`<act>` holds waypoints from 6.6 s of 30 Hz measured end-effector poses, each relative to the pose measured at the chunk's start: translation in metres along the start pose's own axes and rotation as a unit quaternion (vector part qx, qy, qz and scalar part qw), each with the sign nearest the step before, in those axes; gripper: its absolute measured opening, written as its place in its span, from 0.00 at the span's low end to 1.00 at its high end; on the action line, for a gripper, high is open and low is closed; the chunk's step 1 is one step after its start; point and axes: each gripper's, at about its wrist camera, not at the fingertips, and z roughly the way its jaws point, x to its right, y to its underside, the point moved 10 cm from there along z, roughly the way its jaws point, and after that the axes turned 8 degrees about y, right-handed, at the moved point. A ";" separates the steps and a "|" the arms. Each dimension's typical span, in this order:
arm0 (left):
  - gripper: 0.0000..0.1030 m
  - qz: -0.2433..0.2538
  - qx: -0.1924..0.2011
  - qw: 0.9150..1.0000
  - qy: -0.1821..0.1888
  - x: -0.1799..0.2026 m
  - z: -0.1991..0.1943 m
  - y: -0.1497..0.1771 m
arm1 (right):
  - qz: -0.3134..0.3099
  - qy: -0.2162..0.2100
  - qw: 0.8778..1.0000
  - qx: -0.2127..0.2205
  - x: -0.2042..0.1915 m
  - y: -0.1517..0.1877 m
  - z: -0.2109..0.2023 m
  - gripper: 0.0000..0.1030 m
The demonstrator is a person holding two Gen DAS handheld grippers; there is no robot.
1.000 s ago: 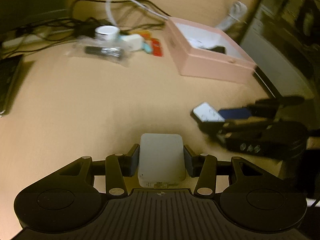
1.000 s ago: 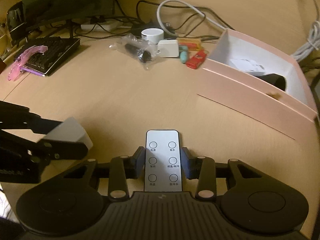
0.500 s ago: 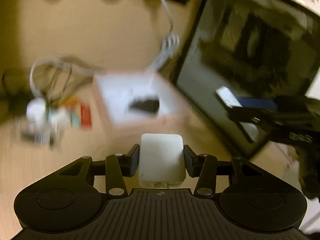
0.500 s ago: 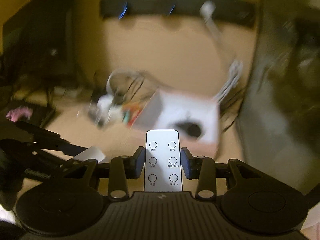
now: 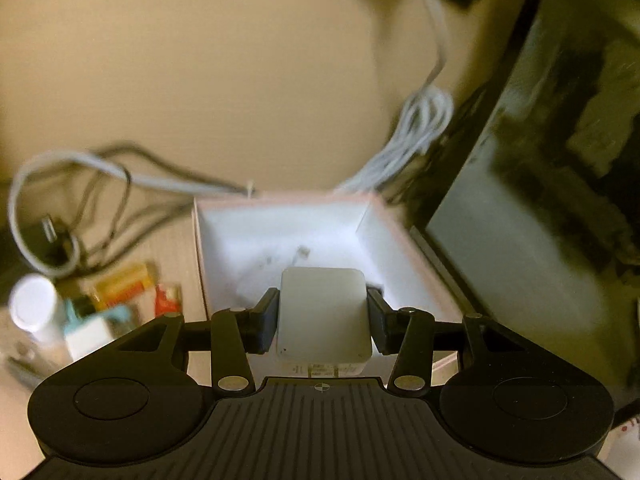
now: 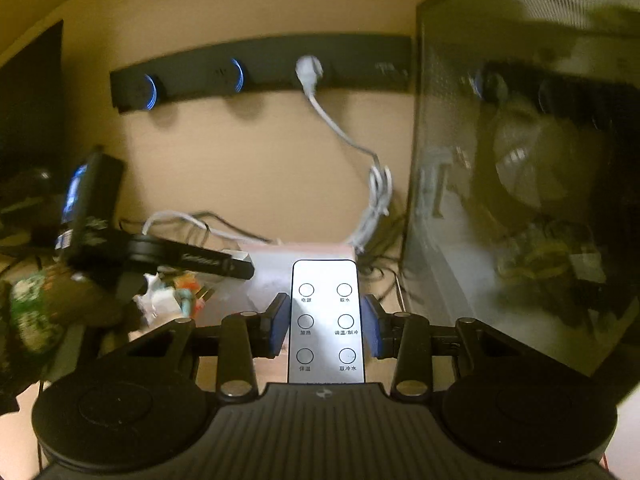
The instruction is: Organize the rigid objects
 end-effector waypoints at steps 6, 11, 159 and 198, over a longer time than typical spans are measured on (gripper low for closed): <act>0.48 -0.004 0.029 1.000 -0.003 -0.009 0.004 0.007 | -0.004 0.013 0.999 -0.033 0.003 0.021 0.016 0.37; 0.48 -0.039 0.115 0.992 0.025 -0.010 -0.058 -0.001 | -0.003 0.010 0.999 -0.044 0.003 0.023 0.036 0.37; 0.29 0.072 0.023 0.978 -0.194 -0.062 -0.044 0.095 | -0.060 -0.004 0.981 -0.183 -0.044 0.178 0.082 0.81; 0.36 0.010 0.043 0.981 -0.188 -0.081 -0.045 0.095 | -0.024 0.008 0.993 -0.113 -0.039 0.186 0.084 1.00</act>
